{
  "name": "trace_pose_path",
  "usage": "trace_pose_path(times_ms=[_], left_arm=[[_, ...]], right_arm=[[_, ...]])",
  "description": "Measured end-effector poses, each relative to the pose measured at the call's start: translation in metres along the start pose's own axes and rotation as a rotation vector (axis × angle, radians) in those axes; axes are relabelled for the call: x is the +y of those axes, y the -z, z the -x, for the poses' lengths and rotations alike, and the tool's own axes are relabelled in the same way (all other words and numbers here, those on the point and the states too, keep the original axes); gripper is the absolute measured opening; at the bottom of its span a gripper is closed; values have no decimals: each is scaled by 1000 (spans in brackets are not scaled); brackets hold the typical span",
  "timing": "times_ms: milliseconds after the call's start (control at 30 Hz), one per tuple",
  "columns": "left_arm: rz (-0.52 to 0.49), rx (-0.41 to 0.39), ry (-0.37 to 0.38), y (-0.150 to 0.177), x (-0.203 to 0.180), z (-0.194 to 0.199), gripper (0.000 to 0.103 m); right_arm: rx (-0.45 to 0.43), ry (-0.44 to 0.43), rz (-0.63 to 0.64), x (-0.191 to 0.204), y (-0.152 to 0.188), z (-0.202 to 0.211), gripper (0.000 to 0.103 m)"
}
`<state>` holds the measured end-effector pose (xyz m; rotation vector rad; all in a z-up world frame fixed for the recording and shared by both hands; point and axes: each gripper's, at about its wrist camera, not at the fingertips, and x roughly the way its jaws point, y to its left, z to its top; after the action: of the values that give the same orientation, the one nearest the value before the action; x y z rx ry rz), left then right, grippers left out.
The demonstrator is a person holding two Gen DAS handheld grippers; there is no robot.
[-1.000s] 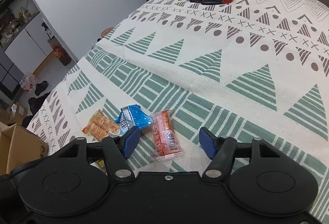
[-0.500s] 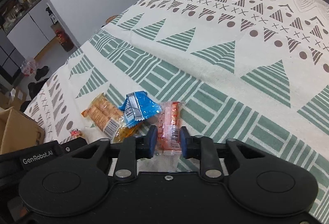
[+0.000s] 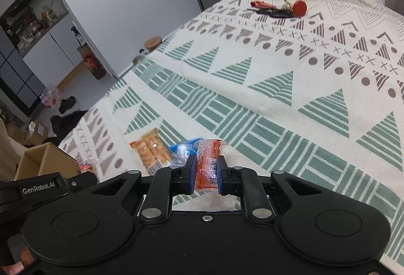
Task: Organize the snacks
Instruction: 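Grasp the small peanut packet with the left gripper while the right gripper grasps the orange packet, then carry both packets over the cardboard box and open both grippers to drop them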
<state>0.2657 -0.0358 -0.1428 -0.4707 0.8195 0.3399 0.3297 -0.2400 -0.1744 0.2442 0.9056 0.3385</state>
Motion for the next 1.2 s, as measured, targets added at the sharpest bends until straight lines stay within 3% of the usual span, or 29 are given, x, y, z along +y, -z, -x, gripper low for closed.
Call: trace_pose_path(times_ms=[600, 1200], left_arm=[[35, -132, -37, -26, 31, 68, 14], [183, -218, -118, -65, 112, 108, 14]], right_arm=[[-108, -119, 16, 39, 0, 41, 15], [-147, -226, 88, 102, 8, 59, 15]])
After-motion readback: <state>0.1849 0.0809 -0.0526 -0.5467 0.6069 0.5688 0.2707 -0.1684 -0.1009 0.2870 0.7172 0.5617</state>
